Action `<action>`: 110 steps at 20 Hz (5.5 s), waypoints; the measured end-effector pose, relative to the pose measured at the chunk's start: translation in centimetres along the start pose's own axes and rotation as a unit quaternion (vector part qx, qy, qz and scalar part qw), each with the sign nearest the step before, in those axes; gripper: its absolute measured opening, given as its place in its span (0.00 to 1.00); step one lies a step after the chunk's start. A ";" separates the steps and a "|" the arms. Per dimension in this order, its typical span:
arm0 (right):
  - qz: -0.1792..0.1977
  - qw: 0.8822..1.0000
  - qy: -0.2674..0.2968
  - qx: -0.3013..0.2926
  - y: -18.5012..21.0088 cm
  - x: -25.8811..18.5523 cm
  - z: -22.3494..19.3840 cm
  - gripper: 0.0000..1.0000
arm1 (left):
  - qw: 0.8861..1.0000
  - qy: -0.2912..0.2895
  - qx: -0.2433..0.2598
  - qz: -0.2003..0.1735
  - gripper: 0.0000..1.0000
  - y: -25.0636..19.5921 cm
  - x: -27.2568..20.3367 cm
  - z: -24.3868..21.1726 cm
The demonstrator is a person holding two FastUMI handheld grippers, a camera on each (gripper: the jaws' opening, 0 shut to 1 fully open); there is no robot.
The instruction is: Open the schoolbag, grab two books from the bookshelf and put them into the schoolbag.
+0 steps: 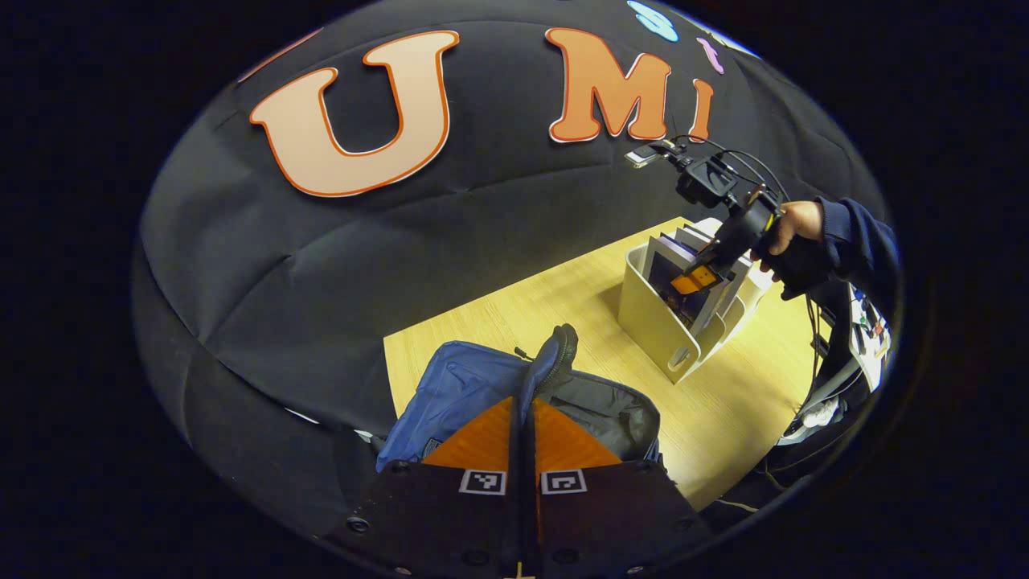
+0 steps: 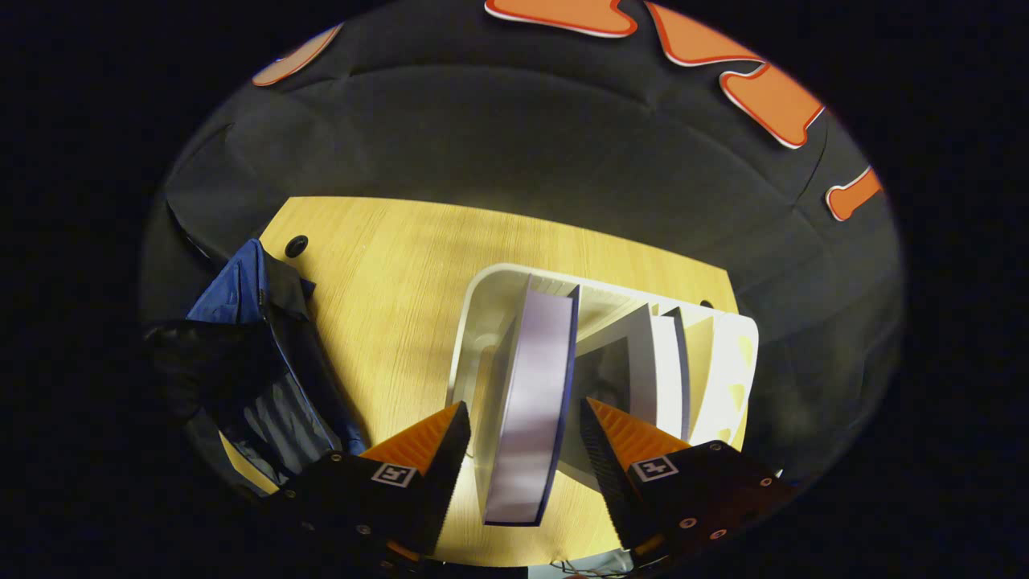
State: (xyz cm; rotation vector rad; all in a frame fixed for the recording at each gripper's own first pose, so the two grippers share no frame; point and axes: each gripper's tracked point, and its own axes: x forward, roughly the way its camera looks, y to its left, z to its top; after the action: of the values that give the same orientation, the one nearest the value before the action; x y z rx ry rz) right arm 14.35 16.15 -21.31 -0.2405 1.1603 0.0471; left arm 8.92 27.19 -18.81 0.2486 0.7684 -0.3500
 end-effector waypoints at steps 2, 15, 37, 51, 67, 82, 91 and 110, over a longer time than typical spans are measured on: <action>0.000 1.000 0.027 0.012 -0.3 0.2 -0.2 0.63 | 1.000 0.000 -0.003 -0.004 0.02 -0.5 0.2 -0.2; 0.062 0.995 0.081 0.010 -0.8 -3.6 -1.1 0.28 | 1.000 -0.001 -0.014 -0.012 0.02 -1.9 0.4 -1.5; 0.232 0.961 -0.116 0.099 -4.8 -21.3 -0.9 0.27 | 1.000 0.007 -0.022 0.013 0.02 -2.5 0.1 -1.3; 0.343 0.927 -0.076 0.134 6.9 -18.2 -6.5 0.27 | 0.996 0.006 -0.080 0.040 0.00 -2.7 0.1 -1.3; 0.396 0.859 -0.017 0.323 20.2 -10.0 -9.8 0.26 | 0.998 0.009 -0.058 0.016 0.00 -5.1 0.1 -0.8; 0.419 0.804 -0.042 0.421 28.7 -3.3 -7.7 0.26 | 0.998 -0.007 -0.053 -0.032 0.01 -8.5 0.3 -1.8; 0.422 0.819 0.014 0.388 30.4 -2.4 -9.7 0.72 | 0.996 -0.006 -0.081 -0.026 0.00 -8.1 0.6 -2.2; 0.301 0.925 -0.094 0.214 12.6 -5.8 -11.9 0.97 | 0.995 0.012 -0.101 -0.017 0.01 -9.8 1.7 -3.1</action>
State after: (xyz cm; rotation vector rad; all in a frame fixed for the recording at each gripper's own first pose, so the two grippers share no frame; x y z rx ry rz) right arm -0.75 26.41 -22.60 0.5056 0.9880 0.3464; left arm 4.21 18.98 -23.09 0.0500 0.8258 -0.3002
